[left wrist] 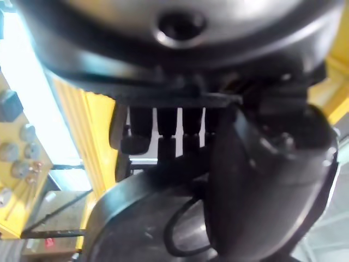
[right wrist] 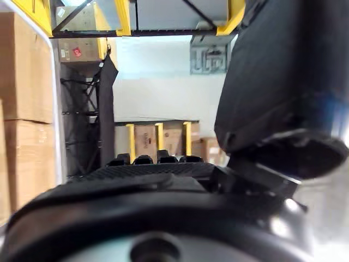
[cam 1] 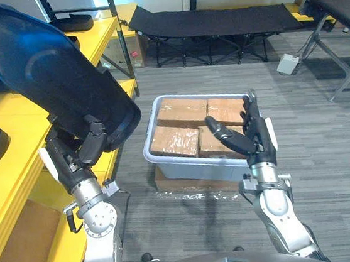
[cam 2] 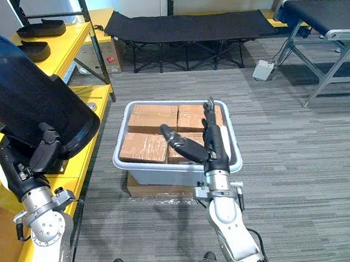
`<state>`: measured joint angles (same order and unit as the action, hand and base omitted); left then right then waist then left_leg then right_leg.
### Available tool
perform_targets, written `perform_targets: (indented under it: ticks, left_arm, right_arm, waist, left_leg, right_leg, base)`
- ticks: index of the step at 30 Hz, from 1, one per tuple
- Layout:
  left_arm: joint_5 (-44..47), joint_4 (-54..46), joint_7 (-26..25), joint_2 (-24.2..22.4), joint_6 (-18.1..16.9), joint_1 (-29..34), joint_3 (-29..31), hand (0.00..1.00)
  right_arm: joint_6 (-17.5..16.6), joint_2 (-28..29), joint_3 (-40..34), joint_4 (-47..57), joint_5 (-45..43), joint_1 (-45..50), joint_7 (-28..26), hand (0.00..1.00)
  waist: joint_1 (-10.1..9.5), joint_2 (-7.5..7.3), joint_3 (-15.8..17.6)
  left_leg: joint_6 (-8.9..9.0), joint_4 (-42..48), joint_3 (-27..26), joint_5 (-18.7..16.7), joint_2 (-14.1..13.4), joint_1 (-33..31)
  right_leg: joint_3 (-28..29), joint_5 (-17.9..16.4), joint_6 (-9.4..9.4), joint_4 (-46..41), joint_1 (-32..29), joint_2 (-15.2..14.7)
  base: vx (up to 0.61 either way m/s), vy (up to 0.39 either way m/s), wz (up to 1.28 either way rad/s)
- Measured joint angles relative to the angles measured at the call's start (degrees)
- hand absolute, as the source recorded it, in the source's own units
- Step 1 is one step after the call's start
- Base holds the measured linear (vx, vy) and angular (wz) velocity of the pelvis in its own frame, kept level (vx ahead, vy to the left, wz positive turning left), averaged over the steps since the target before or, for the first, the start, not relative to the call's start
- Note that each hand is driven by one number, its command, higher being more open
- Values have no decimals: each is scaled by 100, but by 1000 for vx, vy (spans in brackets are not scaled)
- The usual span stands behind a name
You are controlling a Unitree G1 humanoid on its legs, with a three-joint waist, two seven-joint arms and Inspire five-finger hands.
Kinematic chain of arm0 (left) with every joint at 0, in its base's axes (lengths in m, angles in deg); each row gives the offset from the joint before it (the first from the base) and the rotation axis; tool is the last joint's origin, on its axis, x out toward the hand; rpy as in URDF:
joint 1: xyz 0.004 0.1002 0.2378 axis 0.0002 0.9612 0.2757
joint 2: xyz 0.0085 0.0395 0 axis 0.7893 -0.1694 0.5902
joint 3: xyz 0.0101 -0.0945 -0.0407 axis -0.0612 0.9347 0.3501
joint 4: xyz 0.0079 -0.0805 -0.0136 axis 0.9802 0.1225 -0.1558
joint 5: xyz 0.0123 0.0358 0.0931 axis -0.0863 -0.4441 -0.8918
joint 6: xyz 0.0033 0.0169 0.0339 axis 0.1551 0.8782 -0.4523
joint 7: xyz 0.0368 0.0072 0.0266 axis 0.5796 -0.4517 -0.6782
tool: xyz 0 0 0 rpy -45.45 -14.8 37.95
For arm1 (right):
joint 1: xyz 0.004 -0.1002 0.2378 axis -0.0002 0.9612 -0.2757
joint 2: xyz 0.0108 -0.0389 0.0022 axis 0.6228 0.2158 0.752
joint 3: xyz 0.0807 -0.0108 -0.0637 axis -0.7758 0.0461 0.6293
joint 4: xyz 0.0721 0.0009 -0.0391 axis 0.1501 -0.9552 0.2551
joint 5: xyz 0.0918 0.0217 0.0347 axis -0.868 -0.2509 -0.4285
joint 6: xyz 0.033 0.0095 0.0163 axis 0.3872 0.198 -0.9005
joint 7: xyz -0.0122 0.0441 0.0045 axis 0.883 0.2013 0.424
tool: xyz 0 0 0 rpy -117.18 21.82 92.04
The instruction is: Walk over and take three plastic housings, then place them on the shelf
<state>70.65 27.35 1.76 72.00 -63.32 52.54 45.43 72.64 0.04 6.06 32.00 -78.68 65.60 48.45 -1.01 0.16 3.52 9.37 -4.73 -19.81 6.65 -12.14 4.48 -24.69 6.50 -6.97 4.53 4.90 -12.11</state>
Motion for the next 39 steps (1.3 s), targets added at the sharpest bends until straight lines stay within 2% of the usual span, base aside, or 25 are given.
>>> perform_targets:
  ticks: [4,6,11,13,14,17,21,24,27,29,31,32,34,36,37,39]
  left_arm:
    - [-2,-209,56,-122,-43,317,219,0]
    - [-2,-249,161,-154,-48,420,391,0]
    - [8,-766,297,-325,-51,829,1120,0]
    - [125,-959,397,-345,-164,1067,1504,0]
    - [210,-1003,418,-352,-191,1136,1592,0]
    - [563,-1102,568,-622,-437,1542,2105,0]
    - [680,-1102,834,-774,-486,1888,2263,0]
    - [700,-1102,1199,-775,-534,1976,2259,0]
    - [897,-1102,1821,-750,-698,1929,2223,0]
    - [898,-1102,2188,-721,-786,1862,2166,0]
    - [900,-1103,2333,-719,-840,1835,2134,0]
    - [894,-1104,2400,-712,-851,1836,2132,0]
    - [894,-1108,2486,-627,-851,1815,2134,0]
    - [944,-1108,2696,-416,-851,1671,2120,0]
    - [1038,-1102,2870,-230,-850,1490,2037,0]
    - [1151,-1099,3168,15,-859,1266,1804,0]
  right_arm:
    - [2,-8,-281,-155,-261,82,-373,100]
    - [9,-7,-309,-259,-504,75,-603,100]
    - [156,-26,259,-856,-441,-346,-1026,100]
    - [169,-68,642,-1088,-346,-651,-1148,100]
    - [170,-73,724,-1122,-266,-736,-1183,100]
    - [169,-143,1019,-1164,42,-1341,-1391,100]
    - [171,-282,1105,-1193,38,-1776,-1515,100]
    - [196,-302,1103,-1266,38,-1811,-1588,100]
    - [348,-359,1063,-1334,59,-1736,-1689,100]
    - [375,-486,991,-1336,243,-1693,-1699,100]
    - [372,-513,911,-1337,291,-1693,-1710,100]
    - [362,-511,854,-1337,290,-1693,-1736,100]
    - [330,-511,794,-1337,277,-1689,-1789,100]
    - [252,-494,771,-1323,276,-1650,-1791,100]
    - [138,-478,720,-1301,276,-1571,-1772,100]
    - [92,-472,596,-1292,275,-1417,-1752,100]
  waist:
    - [29,93,-57]
    - [-26,116,-74]
    - [-416,124,-79]
    - [-715,125,-88]
    - [-803,125,-89]
    - [-1165,115,-102]
    - [-1383,56,-136]
    - [-1414,51,-138]
    - [-1264,61,-104]
    - [-1280,158,-8]
    - [-1273,225,74]
    - [-1267,298,152]
    - [-1187,351,239]
    - [-1149,305,252]
    - [-1092,253,287]
    - [-975,185,345]
  left_leg:
    - [-1,1,86,-3,-3,-34]
    - [-14,72,326,9,-3,-205]
    - [-39,157,1017,79,60,-547]
    - [-56,144,1355,119,122,-644]
    - [-64,144,1426,125,140,-662]
    - [-65,142,1799,180,240,-765]
    - [-61,152,1974,207,285,-800]
    - [-82,167,2080,222,288,-815]
    - [-138,320,2351,263,381,-982]
    - [-220,393,2380,294,404,-1079]
    - [-255,460,2343,300,410,-1119]
    - [-293,484,2263,301,424,-1113]
    - [-359,553,2122,306,484,-1127]
    - [-406,560,2180,319,580,-1195]
    - [-464,550,2329,365,669,-1245]
    - [-493,522,2549,433,817,-1258]
  right_leg:
    - [-94,-35,-23,0,31,0]
    - [-351,-61,-34,-1,88,0]
    - [-1041,-141,-82,-2,321,12]
    - [-1390,-211,-121,-2,477,11]
    - [-1470,-227,-132,-2,523,11]
    - [-1858,-296,-187,-3,731,11]
    - [-2042,-354,-211,-42,828,7]
    - [-2176,-475,-194,-181,874,-8]
    - [-2553,-610,-240,-326,1024,-35]
    - [-2677,-709,-282,-502,1033,-86]
    - [-2712,-773,-288,-654,1030,-153]
    - [-2710,-854,-313,-829,1012,-247]
    - [-2697,-1041,-359,-1223,971,-475]
    - [-2411,-1330,-362,-1662,815,-634]
    - [-2028,-1583,-313,-1925,663,-634]
    - [-1677,-1891,-285,-2232,592,-645]
  base:
    - [2,2,14]
    - [-1,-8,58]
    - [4,-14,68]
    - [7,-10,74]
    - [6,-10,70]
    - [5,1,61]
    - [-9,21,29]
    - [-18,19,24]
    - [-47,22,59]
    - [-91,71,39]
    - [-97,93,24]
    - [-87,98,19]
    - [-60,89,19]
    - [-42,45,33]
    - [-59,-7,55]
    - [-74,-48,71]
